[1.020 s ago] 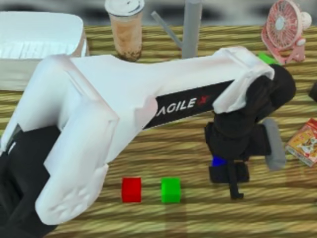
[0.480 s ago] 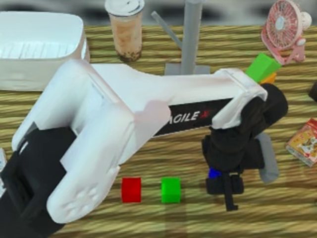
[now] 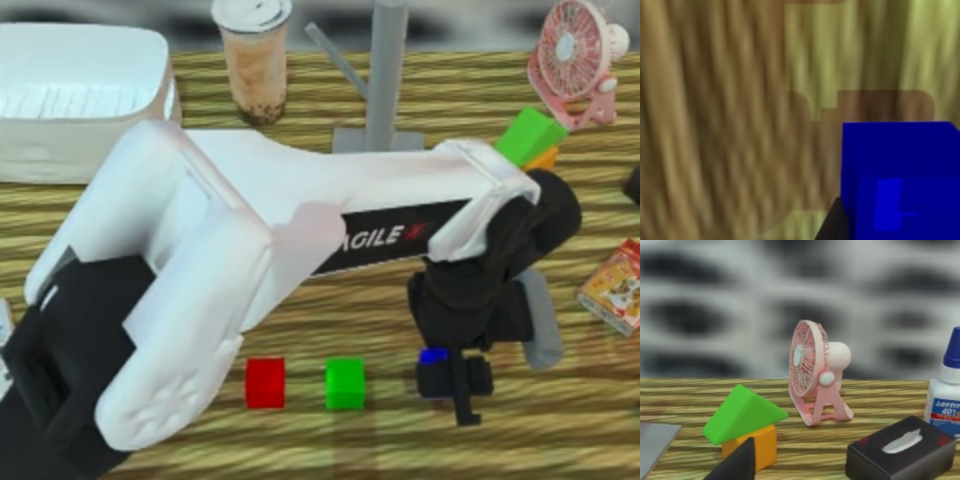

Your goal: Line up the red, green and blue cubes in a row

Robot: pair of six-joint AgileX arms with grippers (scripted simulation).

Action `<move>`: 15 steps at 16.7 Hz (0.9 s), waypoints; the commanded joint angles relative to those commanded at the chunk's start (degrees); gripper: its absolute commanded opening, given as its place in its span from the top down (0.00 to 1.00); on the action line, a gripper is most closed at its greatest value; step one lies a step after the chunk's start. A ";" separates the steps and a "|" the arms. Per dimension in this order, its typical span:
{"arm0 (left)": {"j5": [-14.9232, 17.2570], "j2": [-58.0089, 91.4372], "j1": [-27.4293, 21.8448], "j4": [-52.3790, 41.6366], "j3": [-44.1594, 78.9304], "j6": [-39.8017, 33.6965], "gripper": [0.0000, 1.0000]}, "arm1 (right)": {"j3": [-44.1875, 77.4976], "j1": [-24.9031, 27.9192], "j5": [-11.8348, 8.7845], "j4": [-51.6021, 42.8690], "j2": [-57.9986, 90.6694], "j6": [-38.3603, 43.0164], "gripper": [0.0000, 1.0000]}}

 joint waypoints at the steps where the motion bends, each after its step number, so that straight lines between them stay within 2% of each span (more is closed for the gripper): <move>1: 0.00 0.00 0.00 0.00 0.00 0.00 0.25 | 0.00 0.00 0.00 0.00 0.00 0.00 0.00; 4: 0.00 0.00 0.00 0.00 0.00 0.00 0.02 | 0.00 0.00 0.00 0.00 0.00 0.00 0.00; 5: 0.00 0.00 0.00 0.00 0.00 0.00 0.00 | 0.00 0.00 0.00 0.00 0.00 0.00 0.00; 15: -0.01 -0.18 0.10 -1.01 0.95 0.07 0.00 | 0.00 0.00 0.00 0.00 0.00 0.00 0.00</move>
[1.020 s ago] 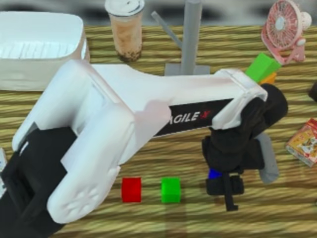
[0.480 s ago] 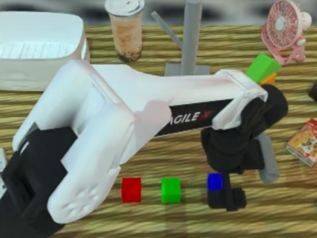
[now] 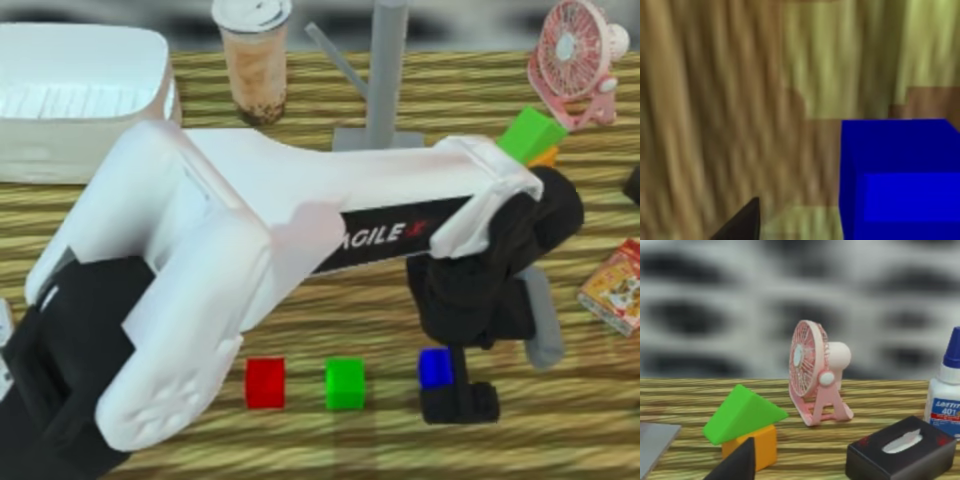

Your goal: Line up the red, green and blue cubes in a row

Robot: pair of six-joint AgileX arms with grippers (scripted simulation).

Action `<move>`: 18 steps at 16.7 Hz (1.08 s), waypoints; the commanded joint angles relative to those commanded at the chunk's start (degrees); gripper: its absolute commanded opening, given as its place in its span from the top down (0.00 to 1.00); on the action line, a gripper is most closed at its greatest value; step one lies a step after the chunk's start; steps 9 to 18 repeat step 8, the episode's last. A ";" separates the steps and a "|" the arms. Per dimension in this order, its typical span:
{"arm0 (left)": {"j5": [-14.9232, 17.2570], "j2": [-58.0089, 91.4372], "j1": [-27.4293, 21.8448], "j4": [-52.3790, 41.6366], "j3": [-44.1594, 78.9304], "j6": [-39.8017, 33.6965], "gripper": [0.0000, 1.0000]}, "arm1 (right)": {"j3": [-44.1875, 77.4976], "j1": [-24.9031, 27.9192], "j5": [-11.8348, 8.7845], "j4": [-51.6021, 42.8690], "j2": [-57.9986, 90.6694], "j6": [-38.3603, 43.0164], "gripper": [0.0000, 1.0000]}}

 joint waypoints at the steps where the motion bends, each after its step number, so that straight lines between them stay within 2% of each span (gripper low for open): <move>1: 0.01 -0.29 0.12 -1.37 1.15 -0.02 0.00 | 0.00 0.00 0.00 0.00 0.00 0.00 0.00; 7: -0.03 -3.04 1.09 -12.33 9.09 -0.10 0.00 | 0.00 0.00 0.00 0.00 0.00 0.00 0.00; 18: -0.03 -3.18 1.13 -12.59 9.32 -0.11 0.00 | 0.00 0.00 0.00 0.00 0.00 0.00 0.00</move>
